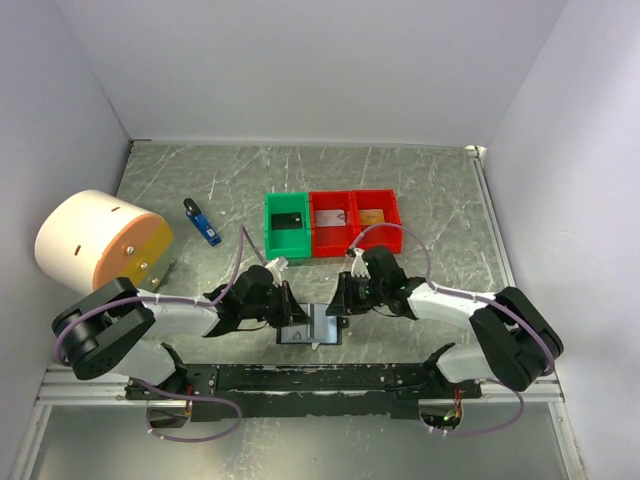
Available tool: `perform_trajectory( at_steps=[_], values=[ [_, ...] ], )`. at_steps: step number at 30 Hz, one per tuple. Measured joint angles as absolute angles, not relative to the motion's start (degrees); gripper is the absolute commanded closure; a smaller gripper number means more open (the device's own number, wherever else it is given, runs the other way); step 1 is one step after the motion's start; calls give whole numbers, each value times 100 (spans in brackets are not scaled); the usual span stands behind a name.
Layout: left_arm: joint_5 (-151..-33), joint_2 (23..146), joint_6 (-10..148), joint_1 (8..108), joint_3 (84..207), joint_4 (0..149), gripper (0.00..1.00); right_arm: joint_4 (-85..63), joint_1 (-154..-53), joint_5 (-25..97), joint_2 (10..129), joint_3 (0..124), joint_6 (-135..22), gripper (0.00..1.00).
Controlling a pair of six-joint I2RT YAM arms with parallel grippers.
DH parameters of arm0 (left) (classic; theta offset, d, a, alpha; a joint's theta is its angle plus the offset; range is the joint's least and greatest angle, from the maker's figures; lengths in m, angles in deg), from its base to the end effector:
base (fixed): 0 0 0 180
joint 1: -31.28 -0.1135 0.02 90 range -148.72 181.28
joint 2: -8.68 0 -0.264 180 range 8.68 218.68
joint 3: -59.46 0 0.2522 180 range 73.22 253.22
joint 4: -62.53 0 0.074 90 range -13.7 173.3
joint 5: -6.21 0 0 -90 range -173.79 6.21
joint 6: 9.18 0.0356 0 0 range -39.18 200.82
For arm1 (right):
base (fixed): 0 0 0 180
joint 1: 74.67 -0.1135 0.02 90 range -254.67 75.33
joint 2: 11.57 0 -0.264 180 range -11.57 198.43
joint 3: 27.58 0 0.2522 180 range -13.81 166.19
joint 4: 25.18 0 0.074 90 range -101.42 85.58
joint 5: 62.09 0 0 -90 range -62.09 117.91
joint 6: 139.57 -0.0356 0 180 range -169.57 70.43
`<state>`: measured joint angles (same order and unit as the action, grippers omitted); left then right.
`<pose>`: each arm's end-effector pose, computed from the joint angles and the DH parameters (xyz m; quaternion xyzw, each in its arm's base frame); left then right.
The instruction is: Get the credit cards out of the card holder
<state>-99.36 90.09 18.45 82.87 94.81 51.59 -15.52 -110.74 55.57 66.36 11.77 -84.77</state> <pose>0.1442 -0.1972 0.1306 -0.0205 0.8813 -0.4483 0.1480 0.1780 0.1501 0.1357 -0.0921 0.9066 0.3832 0.1511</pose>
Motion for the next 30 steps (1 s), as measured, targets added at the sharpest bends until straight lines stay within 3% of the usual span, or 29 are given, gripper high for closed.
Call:
perform_trajectory(
  at_steps=[11, 21, 30],
  values=[
    [-9934, 9018, 1845, 8287, 9481, 5213, 86, -2059, -11188, 5907, 6634, 1085, -8641, 70],
    [-9945, 9068, 1834, 8287, 9454, 5137, 69, -2055, -11192, 5946, 7097, 1168, -8580, 70],
    [-9995, 9068, 1622, 8287, 9175, 4735, 79, -2000, -11199, 5950, 7119, 1205, -8525, 70]
  ],
)
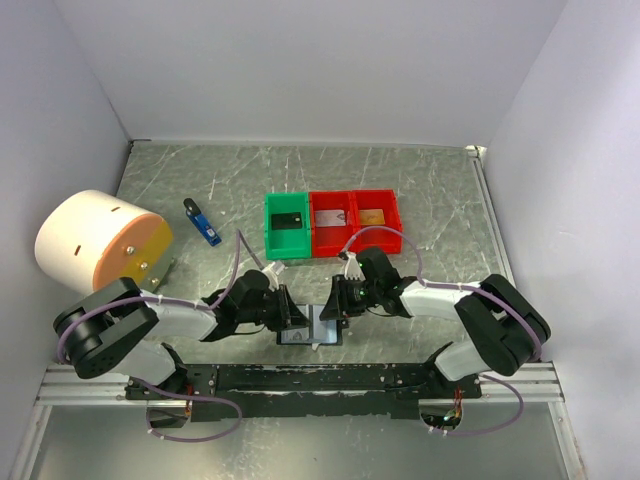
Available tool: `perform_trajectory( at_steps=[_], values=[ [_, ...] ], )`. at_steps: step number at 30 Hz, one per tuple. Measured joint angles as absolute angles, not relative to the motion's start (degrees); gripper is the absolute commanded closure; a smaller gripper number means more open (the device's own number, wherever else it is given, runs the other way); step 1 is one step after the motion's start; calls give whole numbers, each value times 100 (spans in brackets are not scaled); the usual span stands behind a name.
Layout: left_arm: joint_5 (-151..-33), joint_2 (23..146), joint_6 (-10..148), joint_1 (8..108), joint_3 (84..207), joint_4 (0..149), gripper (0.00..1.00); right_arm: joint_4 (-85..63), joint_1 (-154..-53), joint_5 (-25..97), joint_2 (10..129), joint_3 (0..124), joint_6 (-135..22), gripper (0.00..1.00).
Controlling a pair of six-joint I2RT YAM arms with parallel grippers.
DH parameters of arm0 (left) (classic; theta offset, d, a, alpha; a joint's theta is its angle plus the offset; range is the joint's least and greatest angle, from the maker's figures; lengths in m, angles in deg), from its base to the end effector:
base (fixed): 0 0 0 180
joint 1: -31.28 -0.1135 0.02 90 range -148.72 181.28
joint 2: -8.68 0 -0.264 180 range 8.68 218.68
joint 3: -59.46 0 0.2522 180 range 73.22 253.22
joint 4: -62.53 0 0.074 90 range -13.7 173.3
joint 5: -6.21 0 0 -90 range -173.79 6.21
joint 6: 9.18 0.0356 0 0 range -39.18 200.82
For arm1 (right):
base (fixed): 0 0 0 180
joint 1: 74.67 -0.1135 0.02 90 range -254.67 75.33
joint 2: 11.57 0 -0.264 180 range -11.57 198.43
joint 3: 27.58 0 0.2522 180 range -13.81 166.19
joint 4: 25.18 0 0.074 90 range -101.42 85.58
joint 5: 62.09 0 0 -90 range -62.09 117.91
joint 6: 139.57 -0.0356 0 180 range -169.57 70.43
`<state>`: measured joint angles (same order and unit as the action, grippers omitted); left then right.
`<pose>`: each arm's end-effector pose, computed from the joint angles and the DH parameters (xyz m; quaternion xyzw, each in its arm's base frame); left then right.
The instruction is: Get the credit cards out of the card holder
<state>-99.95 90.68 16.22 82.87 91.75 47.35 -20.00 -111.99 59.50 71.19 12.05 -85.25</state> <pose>0.1385 -0.1907 0.1212 -0.0343 0.8781 -0.4569 0.1379 0.1797 0.1604 0.1251 -0.1097 0.8978 0.4082 0.1239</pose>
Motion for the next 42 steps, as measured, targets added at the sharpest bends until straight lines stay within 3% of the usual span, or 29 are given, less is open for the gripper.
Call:
perform_trajectory(
  at_steps=[9, 23, 33, 42],
  values=[
    [-9995, 9011, 1458, 8287, 9006, 4529, 90, -1983, -11199, 5950, 7145, 1234, -8523, 70],
    [-9812, 8473, 1618, 8287, 9044, 5218, 88, -1876, -11203, 5917, 7117, 1282, -8486, 70],
    [-9814, 8537, 1655, 8287, 9052, 5211, 86, -1856, -11219, 5736, 6352, 1275, -8626, 65],
    [-9816, 8565, 1655, 8287, 9055, 5180, 74, -2335, -11240, 6042, 7257, 1214, -8720, 65]
  ],
)
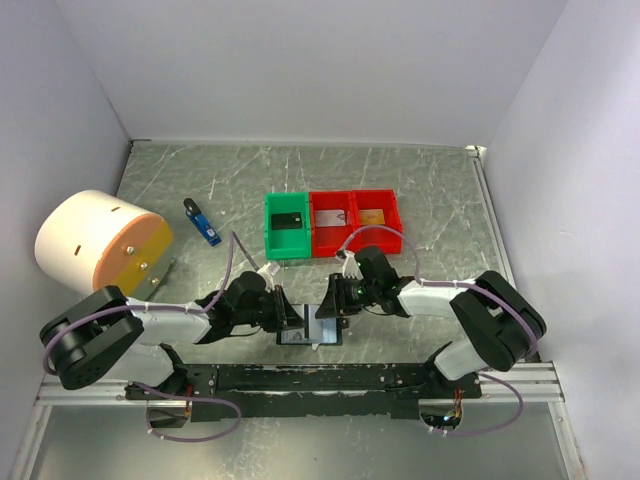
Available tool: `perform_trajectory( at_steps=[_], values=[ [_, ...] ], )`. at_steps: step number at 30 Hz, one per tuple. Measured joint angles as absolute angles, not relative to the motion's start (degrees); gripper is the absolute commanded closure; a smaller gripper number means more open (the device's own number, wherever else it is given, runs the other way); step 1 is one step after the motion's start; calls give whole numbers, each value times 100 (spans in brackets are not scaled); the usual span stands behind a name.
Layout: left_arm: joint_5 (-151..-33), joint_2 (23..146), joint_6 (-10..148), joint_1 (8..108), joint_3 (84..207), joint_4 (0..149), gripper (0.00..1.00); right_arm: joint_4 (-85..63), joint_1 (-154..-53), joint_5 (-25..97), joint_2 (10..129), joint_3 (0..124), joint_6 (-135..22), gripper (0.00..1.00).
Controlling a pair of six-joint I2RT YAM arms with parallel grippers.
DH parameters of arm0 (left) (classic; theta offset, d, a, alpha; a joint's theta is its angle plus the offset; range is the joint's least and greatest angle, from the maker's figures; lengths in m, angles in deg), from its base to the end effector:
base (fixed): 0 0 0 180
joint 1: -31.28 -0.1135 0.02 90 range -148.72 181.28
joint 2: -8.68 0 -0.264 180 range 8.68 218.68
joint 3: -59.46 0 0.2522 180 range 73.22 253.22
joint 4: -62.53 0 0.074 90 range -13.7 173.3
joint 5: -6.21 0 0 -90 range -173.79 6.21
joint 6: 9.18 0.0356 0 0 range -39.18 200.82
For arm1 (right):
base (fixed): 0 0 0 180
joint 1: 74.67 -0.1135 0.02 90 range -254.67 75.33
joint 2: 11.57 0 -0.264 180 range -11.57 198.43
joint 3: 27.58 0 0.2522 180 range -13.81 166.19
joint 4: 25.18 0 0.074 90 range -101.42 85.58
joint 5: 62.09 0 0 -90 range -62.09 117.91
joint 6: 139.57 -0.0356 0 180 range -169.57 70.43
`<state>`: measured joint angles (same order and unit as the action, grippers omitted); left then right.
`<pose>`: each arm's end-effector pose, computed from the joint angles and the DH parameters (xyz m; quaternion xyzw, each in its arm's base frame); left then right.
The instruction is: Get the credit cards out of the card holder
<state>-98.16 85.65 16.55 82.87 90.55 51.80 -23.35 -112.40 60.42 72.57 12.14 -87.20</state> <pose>0.1327 -0.1816 0.1272 -0.0400 0.8816 -0.4462 0.1486 0.1821 0.1651 0.1245 -0.1051 0.8908 0.4242 0.1243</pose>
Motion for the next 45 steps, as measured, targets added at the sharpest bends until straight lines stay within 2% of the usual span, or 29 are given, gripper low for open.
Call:
perform_trajectory(
  at_steps=[3, 7, 16, 20, 22, 30, 39, 45],
  values=[
    [-9829, 8628, 1644, 8287, 9055, 5067, 67, -2457, -11245, 6119, 7338, 1218, -8691, 65],
    [-9862, 8808, 1572, 8287, 9055, 4778, 67, -2542, -11240, 6186, 7403, 1218, -8656, 65],
    [-9938, 9061, 1430, 8287, 9052, 4407, 79, -2579, -11240, 6215, 7429, 1218, -8588, 66],
    [-9912, 8967, 1408, 8287, 9009, 4437, 90, -2551, -11240, 6197, 7429, 1227, -8571, 66],
    [-9875, 8840, 1415, 8287, 8967, 4509, 93, -2498, -11240, 6175, 7427, 1251, -8569, 66],
    [-9643, 8198, 1550, 8287, 8971, 5277, 93, -2147, -11267, 5876, 7213, 1299, -8529, 66],
    [-9294, 7234, 1692, 8315, 9089, 6273, 93, -1172, -11262, 5203, 6400, 1402, -8512, 66],
    [-8902, 6382, 1738, 8324, 9155, 6938, 93, -1148, -11326, 5166, 5952, 1500, -8630, 67]
  ],
)
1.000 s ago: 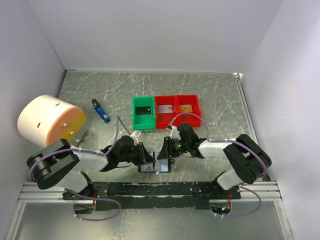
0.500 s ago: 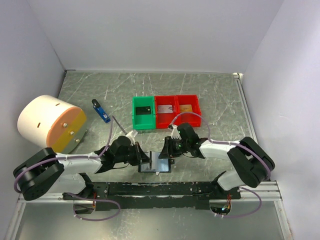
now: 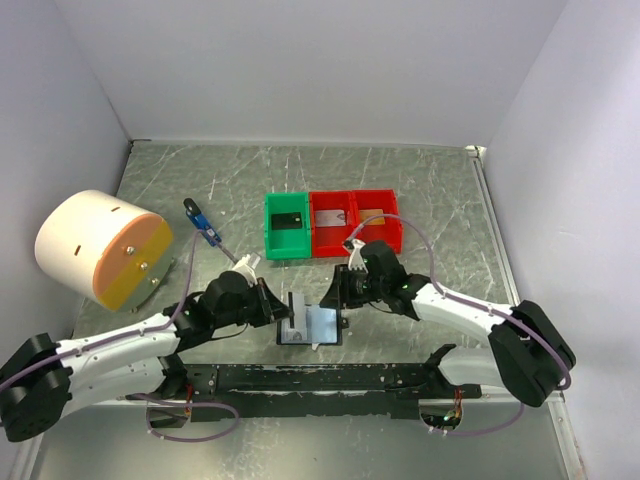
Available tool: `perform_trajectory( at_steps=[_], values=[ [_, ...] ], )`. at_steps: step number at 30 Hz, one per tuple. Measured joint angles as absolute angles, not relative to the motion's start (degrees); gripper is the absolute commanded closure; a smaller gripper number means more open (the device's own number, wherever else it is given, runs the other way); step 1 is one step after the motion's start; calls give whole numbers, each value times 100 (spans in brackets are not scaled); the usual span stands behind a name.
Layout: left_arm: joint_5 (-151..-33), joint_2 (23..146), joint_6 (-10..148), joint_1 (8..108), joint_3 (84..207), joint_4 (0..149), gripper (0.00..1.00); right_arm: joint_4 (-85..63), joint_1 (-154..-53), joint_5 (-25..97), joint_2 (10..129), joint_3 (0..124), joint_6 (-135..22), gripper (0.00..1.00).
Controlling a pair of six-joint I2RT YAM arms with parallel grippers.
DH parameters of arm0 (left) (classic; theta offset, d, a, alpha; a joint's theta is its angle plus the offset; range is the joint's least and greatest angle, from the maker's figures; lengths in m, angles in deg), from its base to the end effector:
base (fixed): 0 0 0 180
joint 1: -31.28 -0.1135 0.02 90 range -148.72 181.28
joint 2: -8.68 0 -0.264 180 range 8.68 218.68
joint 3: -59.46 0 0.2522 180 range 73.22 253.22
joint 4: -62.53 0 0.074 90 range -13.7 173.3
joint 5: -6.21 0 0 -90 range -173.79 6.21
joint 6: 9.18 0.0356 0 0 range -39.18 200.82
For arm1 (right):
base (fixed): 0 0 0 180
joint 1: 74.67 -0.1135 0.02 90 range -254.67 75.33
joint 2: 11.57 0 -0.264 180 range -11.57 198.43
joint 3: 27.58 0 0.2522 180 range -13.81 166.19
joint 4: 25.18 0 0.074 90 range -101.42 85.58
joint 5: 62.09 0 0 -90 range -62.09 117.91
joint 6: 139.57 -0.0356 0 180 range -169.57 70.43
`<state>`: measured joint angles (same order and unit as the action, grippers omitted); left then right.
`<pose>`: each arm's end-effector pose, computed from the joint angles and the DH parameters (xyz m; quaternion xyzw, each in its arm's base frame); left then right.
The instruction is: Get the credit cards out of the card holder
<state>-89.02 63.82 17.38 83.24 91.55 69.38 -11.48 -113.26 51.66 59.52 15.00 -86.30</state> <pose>0.1183 -0.1564 0.1768 -0.0637 0.8626 -0.4439 0.2339 0.1747 0.1578 0.1713 -0.0979 0.8933 0.3911 0.1989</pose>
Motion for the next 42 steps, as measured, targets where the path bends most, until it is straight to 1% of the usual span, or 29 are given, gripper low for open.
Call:
perform_trajectory(
  at_steps=[4, 9, 13, 17, 21, 23, 25, 26, 29, 31, 32, 38, 39, 40, 42],
  values=[
    [-8537, 6062, 1747, 8324, 9247, 7506, 93, -1240, -11636, 5168, 6120, 1632, -8696, 69],
    [-8074, 5525, 1692, 8326, 9251, 8070, 93, -1462, -12123, 5174, 6789, 1999, -8704, 70],
    [-7794, 5173, 1609, 8331, 9251, 8332, 93, -1626, -12307, 5246, 7283, 2174, -8661, 70],
    [-7713, 5118, 1592, 8331, 9251, 8426, 93, -1528, -12311, 5146, 7659, 2213, -8534, 70],
    [-7851, 5321, 1771, 8335, 9253, 8247, 93, -1388, -12222, 5089, 7692, 2213, -8444, 69],
    [-7969, 5512, 1885, 8342, 9258, 8131, 93, -1368, -12169, 5078, 7611, 2200, -8427, 64],
    [-8105, 5649, 2007, 8344, 9258, 8004, 93, -1386, -12130, 5056, 7342, 2101, -8418, 57],
    [-8168, 5671, 2064, 8346, 9258, 7930, 93, -1395, -12119, 5030, 7128, 2038, -8425, 52],
    [-8330, 5658, 2204, 8353, 9256, 7642, 93, -1454, -12093, 4853, 6369, 1909, -8442, 45],
    [-8439, 5636, 2267, 8353, 9256, 7436, 93, -1543, -12021, 4696, 5886, 1806, -8470, 32],
    [-8509, 5627, 2298, 8353, 9251, 7305, 93, -1609, -11944, 4591, 5620, 1712, -8514, 28],
    [-8902, 5597, 2344, 8368, 9103, 6490, 93, -2199, -11485, 3760, 4090, 635, -9026, 19],
    [-8948, 5595, 2346, 8370, 9068, 6378, 93, -2302, -11465, 3679, 3792, 394, -9089, 14],
    [-8990, 5582, 2346, 8374, 9033, 6275, 93, -2363, -11450, 3633, 3519, 211, -9115, 12],
    [-9073, 5558, 2348, 8381, 8969, 6094, 93, -2332, -11424, 3572, 3110, 67, -9124, 11]
  ],
)
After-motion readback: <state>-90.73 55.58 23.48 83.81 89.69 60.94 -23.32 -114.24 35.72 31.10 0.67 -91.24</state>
